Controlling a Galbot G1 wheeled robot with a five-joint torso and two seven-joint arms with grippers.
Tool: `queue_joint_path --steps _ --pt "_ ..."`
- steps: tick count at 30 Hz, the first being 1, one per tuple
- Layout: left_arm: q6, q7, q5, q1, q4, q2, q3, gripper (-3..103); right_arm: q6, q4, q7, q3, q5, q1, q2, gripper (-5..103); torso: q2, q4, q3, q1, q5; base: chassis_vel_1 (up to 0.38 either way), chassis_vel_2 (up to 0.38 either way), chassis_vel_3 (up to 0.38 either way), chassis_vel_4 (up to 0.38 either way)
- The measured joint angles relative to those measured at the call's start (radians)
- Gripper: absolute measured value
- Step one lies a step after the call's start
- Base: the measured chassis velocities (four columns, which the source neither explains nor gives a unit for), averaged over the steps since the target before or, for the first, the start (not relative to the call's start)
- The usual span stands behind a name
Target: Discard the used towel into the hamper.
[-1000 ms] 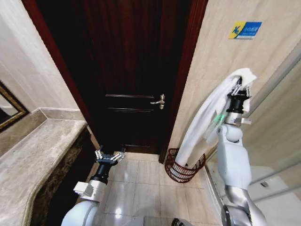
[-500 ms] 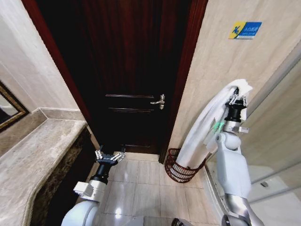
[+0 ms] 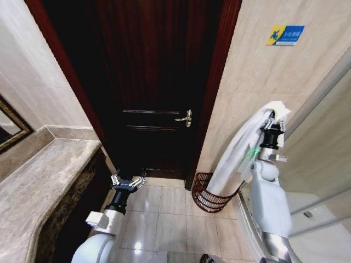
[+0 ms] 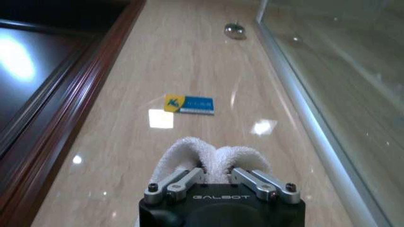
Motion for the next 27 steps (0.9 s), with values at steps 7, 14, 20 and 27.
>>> queue_joint_path --steps 7,14,20,27 --pt "0.000 0.000 0.000 0.000 0.000 0.000 0.000 99 0.003 -0.043 -0.004 -0.002 0.006 -0.017 0.010 7 0.000 0.0000 0.000 0.000 0.0001 0.000 0.000 0.000 0.000" --pt "0.000 0.000 0.000 0.000 0.000 0.000 0.000 99 0.004 -0.076 -0.005 0.000 0.013 -0.025 0.019 7 0.000 0.0000 0.000 0.000 0.0000 0.000 0.000 0.000 0.000" --pt "0.000 0.000 0.000 0.000 0.000 0.000 0.000 99 0.013 -0.117 -0.018 -0.005 0.036 -0.031 0.034 7 0.000 0.0000 0.000 0.000 0.0000 0.000 0.000 0.000 0.000" --pt "0.000 0.000 0.000 0.000 0.000 0.000 0.000 99 0.013 -0.167 -0.033 -0.012 0.059 -0.038 0.040 7 0.000 0.0000 0.000 0.000 0.0000 0.000 0.000 0.000 0.000"
